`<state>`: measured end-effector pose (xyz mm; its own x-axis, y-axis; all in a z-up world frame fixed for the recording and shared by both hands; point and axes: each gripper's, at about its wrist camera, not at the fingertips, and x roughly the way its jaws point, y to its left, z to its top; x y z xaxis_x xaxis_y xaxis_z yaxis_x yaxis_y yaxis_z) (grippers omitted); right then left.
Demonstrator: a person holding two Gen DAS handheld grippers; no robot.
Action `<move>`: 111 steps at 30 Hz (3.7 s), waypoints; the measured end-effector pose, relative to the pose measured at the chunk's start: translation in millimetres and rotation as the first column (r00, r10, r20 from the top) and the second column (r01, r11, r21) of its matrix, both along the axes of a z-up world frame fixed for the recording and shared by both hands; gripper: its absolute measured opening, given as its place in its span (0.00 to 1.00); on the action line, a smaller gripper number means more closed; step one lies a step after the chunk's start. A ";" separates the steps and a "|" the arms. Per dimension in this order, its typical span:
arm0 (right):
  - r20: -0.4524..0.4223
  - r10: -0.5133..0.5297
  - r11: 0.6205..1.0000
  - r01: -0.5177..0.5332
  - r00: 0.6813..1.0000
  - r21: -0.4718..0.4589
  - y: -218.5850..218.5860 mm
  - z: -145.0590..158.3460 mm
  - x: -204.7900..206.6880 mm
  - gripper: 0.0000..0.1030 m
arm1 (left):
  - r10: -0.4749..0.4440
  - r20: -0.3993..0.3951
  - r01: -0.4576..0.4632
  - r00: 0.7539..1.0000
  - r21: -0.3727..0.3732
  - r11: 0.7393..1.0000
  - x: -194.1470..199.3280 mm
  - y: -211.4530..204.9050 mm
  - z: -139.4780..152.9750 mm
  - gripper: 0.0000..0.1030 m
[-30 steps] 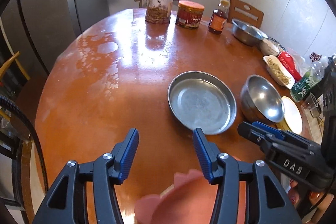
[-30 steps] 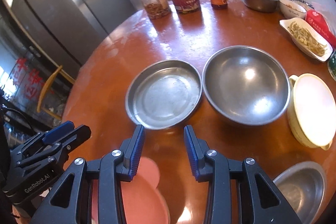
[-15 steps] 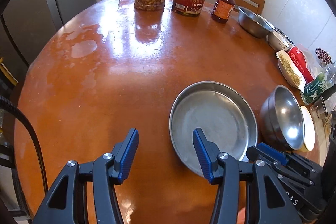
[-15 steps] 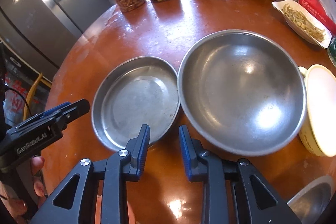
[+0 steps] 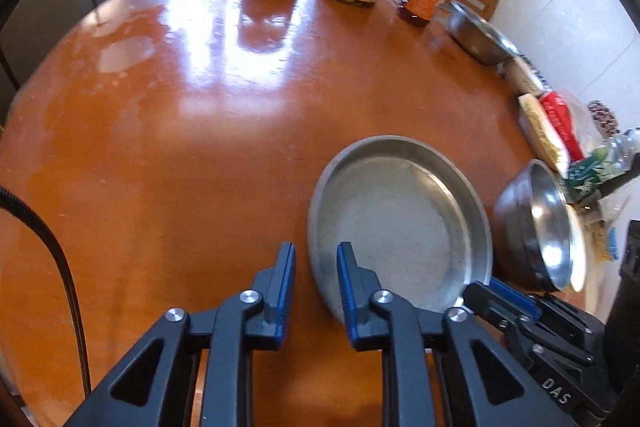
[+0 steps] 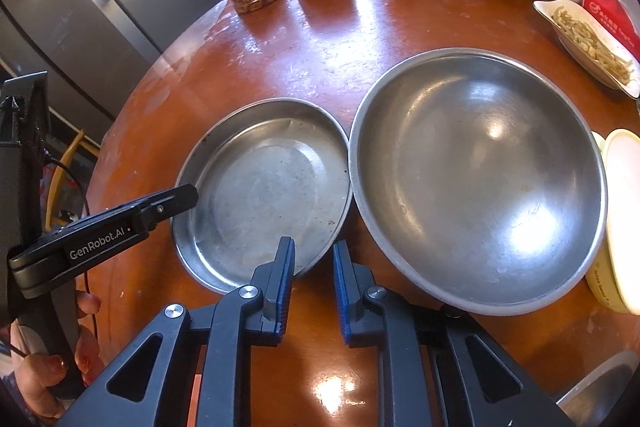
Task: Organize plates and bowls
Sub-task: 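Lift the steel pan onto the pink plate and open the left tool, then move the left tool to the wide steel bowl and grasp its rim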
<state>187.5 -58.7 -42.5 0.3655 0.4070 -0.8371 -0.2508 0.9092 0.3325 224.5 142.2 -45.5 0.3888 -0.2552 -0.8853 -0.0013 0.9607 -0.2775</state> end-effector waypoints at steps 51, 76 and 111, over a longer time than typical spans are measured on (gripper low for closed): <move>0.200 0.253 0.964 -0.263 0.946 0.025 -29.8 55.3 -155.6 0.18 | 0.118 0.135 -0.122 0.984 0.025 0.992 -221.3 -17.6 61.0 0.20; 0.166 0.362 0.932 -0.355 0.917 -0.073 -17.7 28.6 -175.4 0.22 | 0.139 0.062 -0.141 0.988 0.042 0.989 -232.3 -17.1 37.2 0.22; 0.335 0.081 0.996 -0.063 0.939 -0.063 -142.1 82.3 -157.7 0.34 | -0.054 0.238 0.047 0.970 0.033 0.998 -217.3 -100.4 94.7 0.45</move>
